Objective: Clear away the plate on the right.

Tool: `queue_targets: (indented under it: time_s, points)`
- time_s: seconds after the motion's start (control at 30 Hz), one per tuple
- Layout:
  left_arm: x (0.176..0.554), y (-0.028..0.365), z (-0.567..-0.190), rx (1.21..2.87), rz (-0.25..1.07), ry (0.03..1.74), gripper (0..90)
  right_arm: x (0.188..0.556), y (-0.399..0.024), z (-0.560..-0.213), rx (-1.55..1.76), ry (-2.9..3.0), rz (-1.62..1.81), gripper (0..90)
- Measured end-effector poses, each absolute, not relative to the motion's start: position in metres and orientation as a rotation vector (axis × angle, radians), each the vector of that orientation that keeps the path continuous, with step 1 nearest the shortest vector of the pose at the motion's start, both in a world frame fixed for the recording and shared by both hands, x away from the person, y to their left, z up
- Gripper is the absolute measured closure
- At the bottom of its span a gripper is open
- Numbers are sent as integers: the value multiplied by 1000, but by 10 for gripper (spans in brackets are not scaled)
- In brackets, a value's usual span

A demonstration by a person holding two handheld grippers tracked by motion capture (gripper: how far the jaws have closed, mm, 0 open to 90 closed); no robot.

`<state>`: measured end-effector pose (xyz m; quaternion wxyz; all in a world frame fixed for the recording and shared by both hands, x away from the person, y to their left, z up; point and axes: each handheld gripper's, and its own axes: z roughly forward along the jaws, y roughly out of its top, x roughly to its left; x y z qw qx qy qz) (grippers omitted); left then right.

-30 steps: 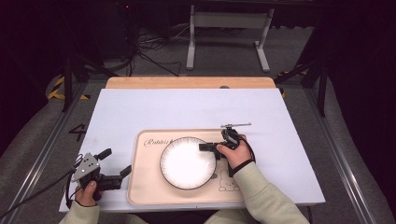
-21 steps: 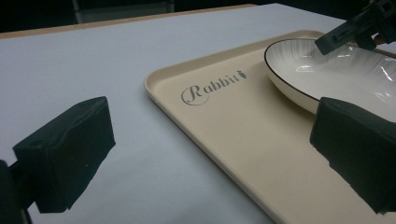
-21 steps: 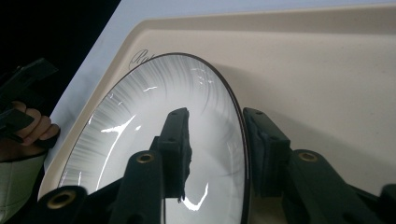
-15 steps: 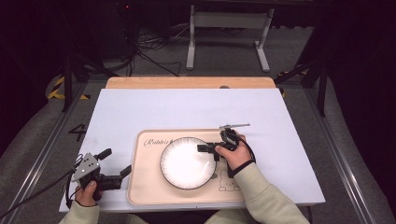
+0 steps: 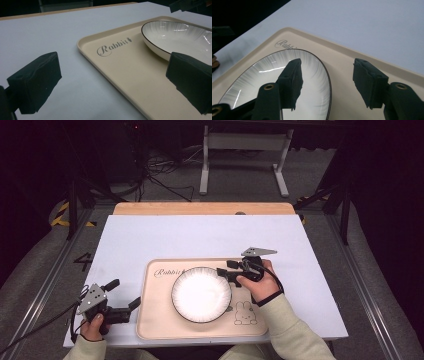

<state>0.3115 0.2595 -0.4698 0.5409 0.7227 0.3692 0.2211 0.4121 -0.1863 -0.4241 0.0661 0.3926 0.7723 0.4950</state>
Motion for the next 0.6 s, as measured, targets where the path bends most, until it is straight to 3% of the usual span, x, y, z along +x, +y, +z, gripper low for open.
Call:
queue_targets:
  time_s: [0.13,0.37,0.6]
  points:
    - [312,260,-470,1717,523,876,4,409,-191,-418,1150,2327,1521,398]
    - [312,259,-470,1717,526,878,4,407,-213,-396,1071,2306,1491,215]
    - [312,259,-470,1718,526,878,4,400,-236,-387,1018,2296,1454,136]
